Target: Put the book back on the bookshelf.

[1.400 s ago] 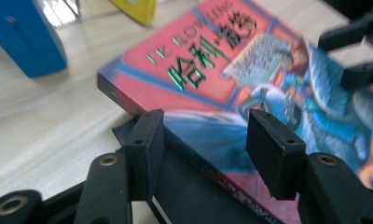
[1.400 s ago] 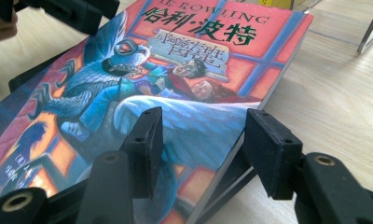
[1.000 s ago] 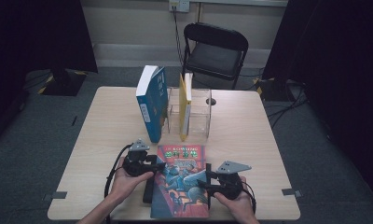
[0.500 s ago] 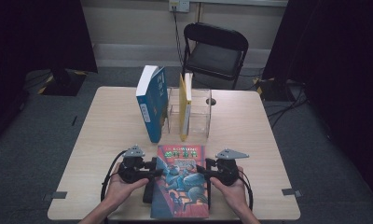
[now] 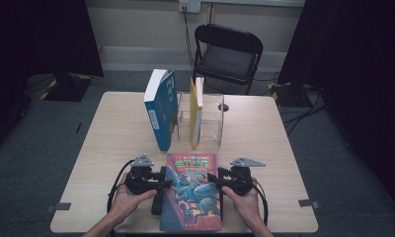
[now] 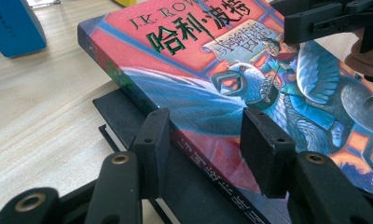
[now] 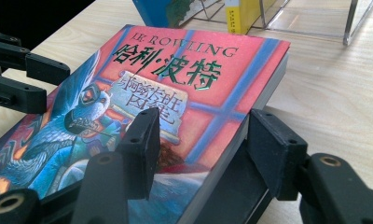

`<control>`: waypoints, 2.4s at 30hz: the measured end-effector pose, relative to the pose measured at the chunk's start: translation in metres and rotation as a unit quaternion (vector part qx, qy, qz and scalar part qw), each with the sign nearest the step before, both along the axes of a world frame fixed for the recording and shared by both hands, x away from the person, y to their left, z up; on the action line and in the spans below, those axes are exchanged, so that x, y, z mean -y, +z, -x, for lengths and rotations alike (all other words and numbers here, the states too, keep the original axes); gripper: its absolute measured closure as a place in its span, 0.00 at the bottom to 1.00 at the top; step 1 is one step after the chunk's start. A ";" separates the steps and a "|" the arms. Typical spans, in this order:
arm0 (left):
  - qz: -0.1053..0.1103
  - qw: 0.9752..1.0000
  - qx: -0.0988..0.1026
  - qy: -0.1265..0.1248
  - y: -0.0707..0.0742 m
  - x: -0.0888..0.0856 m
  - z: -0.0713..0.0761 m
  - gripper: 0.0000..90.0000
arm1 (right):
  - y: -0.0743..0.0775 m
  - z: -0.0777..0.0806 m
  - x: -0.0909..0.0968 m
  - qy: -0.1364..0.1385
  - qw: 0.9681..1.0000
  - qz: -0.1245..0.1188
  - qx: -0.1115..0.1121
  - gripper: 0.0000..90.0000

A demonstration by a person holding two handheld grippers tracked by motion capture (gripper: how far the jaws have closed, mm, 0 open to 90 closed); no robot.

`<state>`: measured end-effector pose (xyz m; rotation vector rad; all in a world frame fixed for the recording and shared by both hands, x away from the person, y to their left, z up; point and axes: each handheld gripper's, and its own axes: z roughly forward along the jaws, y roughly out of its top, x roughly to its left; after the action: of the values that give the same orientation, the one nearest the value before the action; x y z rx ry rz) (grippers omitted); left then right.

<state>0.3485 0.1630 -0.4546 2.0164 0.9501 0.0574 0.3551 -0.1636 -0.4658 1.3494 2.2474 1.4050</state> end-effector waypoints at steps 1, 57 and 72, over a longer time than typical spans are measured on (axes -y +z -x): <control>-0.003 1.000 0.002 -0.002 0.000 0.000 0.000 0.59 | 0.000 0.000 0.000 0.001 1.000 0.002 0.001 0.50; 0.008 0.999 0.013 -0.041 -0.007 0.018 0.003 0.39 | 0.009 0.007 0.021 -0.005 0.997 -0.060 -0.037 0.63; 0.009 0.999 0.030 -0.043 -0.009 0.021 0.001 0.31 | 0.009 0.008 0.006 0.055 0.996 -0.038 -0.052 0.53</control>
<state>0.3477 0.1421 -0.4640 2.0266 0.8228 0.0609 0.3470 -0.1696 -0.4571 1.3713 2.3906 1.5033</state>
